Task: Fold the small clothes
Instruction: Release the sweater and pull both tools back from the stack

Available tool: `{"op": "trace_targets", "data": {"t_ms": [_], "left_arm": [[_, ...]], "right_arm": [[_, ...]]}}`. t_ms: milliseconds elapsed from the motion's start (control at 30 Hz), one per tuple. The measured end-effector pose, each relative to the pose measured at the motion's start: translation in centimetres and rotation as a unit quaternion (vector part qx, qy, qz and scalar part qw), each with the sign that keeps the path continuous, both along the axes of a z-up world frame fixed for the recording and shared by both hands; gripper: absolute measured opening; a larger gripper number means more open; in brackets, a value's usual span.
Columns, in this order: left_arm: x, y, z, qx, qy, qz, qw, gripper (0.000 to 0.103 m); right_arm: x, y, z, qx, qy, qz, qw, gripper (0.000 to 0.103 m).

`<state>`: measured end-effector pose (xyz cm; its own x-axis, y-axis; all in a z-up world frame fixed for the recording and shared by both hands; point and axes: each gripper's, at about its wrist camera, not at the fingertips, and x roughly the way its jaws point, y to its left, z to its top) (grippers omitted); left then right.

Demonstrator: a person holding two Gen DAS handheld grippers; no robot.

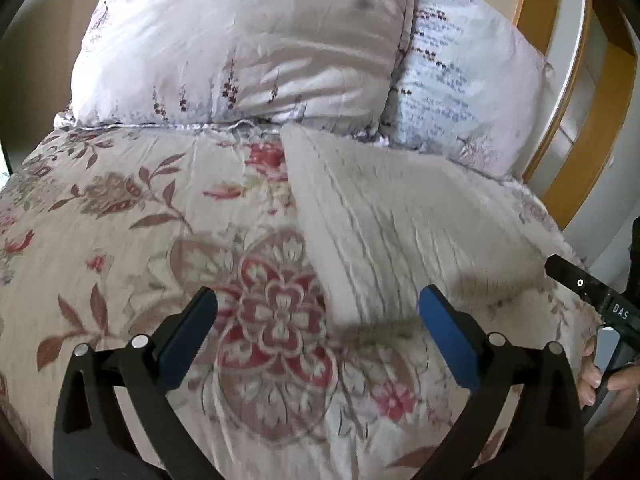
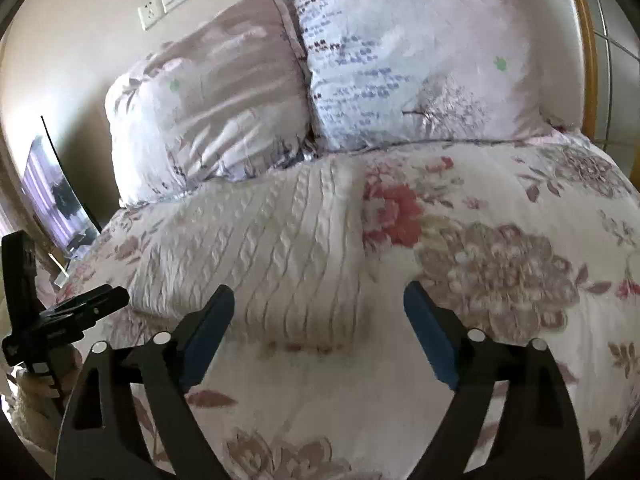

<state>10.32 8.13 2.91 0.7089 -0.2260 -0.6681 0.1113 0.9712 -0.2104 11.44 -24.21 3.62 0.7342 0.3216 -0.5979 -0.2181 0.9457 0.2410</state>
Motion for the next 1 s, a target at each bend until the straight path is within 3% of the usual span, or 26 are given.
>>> {"op": "trace_targets", "data": {"t_ms": [367,567,1000], "left_arm": [[-0.6,-2.9,-1.3,0.064,0.046,-0.004,0.9969,0.101],[0.0,-4.4,-2.9,0.119,0.085,0.0,0.9892,0.101],[0.1,-4.5,-3.0,0.12,0.078,0.014,0.9896,0.101]], "right_arm": [[-1.3,3.2,-1.9,-0.069,0.028,-0.023,0.997,0.102],[-0.9,4.3,-3.2,-0.079,0.069,-0.018,0.994,0.102],[0.1,5.5,-4.3,-0.133,0.092,-0.03,0.986,0.102]]}}
